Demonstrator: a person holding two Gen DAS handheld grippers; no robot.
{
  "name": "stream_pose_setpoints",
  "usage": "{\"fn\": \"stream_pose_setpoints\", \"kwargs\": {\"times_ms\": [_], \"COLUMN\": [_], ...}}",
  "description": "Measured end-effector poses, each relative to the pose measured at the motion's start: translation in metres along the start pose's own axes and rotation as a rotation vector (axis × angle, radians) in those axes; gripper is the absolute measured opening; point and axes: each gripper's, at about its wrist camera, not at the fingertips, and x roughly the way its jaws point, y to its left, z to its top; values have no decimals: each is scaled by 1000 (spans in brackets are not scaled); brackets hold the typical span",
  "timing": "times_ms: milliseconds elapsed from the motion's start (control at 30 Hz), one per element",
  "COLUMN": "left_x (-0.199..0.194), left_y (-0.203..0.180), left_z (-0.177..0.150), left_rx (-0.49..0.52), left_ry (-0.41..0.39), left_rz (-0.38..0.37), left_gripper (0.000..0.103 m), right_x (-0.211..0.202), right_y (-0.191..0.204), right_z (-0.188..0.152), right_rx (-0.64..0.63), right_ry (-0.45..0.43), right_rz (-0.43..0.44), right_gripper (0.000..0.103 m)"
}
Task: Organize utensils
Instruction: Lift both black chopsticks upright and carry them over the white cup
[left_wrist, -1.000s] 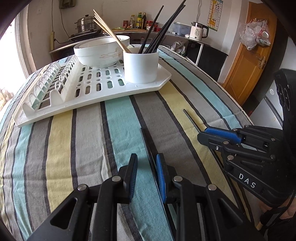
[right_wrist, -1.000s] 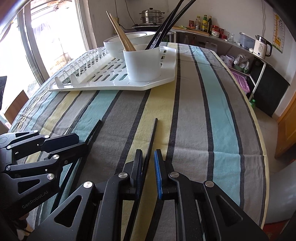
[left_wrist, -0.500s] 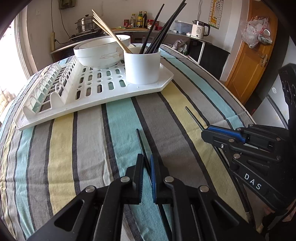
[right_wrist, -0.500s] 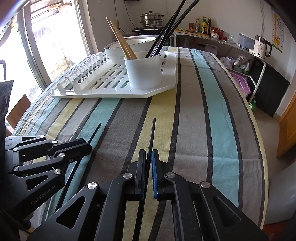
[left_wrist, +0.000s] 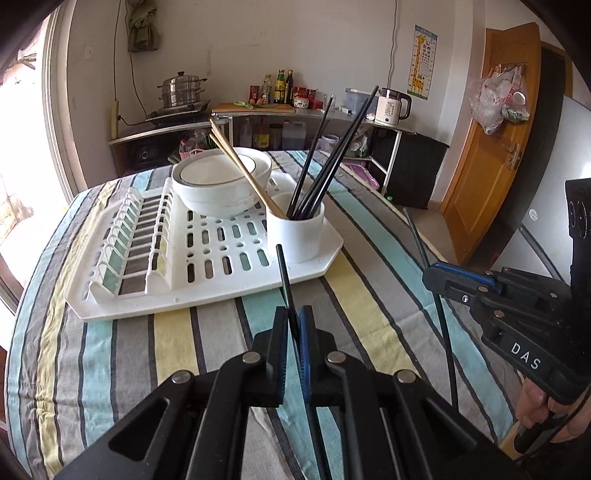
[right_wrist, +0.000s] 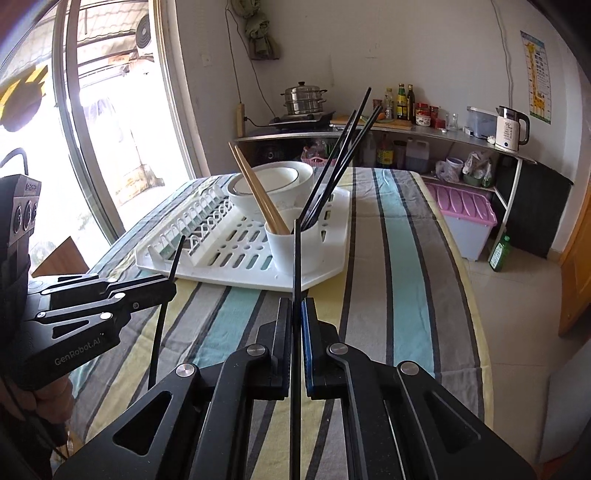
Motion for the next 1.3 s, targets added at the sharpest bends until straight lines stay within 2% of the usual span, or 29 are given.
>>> {"fn": "stream_pose_setpoints", "kwargs": {"times_ms": [167,367,1000,1300], "left_x": [-30,-54,-69,-64], "left_y": [4,5,11,16], "left_z": [12,11,16,46], "left_rx": [-2,6,1,6], "left_ry": [-71,-125,-163,-169], "left_rz": [-15,-32,-71,-67], "left_gripper": [6,6,5,5], "right_x": [-25,-44,-63,-61], "right_y": [4,9,4,6], "right_z": [10,12,15,38], "right_rx": [0,-7,3,-11], "right_ry": [-75,-125,-183,-223], "right_rz": [1,-1,-8,-4], "right_gripper": [5,5,5,5]}}
